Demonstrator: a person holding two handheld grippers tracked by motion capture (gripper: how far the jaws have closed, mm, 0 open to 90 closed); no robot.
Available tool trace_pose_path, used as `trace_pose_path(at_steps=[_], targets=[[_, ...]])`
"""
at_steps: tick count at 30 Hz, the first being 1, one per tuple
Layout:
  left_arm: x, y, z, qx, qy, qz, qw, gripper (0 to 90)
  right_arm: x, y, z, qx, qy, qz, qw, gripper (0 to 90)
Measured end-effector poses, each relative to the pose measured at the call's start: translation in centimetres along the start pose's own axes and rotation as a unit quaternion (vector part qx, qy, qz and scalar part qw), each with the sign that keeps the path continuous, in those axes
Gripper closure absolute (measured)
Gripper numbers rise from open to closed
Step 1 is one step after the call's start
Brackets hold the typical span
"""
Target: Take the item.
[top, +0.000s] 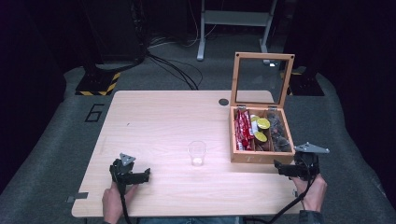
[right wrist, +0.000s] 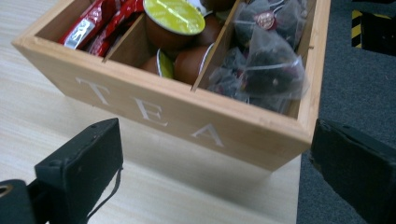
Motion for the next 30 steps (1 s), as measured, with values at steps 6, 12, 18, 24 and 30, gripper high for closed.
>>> trace_pose_path(at_steps=[6, 12, 18, 24, 30], targets=[[0.0, 0.0, 0.0, -0.001, -0.001, 0.000, 1.0000, 0.3, -1.4, -0.5, -0.4, -0.003, 0.002, 0.004, 1.0000, 6.2], [0.0, 0.0, 0.0, 0.000, 0.000, 0.000, 1.0000, 0.3, -2.5, -1.3, -0.8, -0.012, 0.000, 0.004, 0.9999, 8.2], [0.0, 0.0, 0.0, 0.000, 0.000, 0.000, 1.0000, 0.3, -3.7, -2.1, -1.2, -0.012, -0.006, 0.000, 0.9999, 15.3], [0.0, 0.0, 0.0, 0.000, 0.000, 0.000, 1.0000, 0.3, -4.5, -3.0, -1.8, 0.006, -0.006, 0.007, 0.9999, 34.1], [0.0, 0.0, 0.0, 0.000, 0.000, 0.000, 1.0000, 0.3, -4.9, -4.0, -2.2, 0.025, -0.003, 0.026, 0.9993, 43.7]])
Point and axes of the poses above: each handheld gripper's, and its own axes: y roughly backward along the jaws, x roughly out of its underside, z roughly to its left, the point moved 5 cm from there along -y, roughly forward along the jaws, and after that the axes turned 2 degrees about -y, right-handed, at the moved point
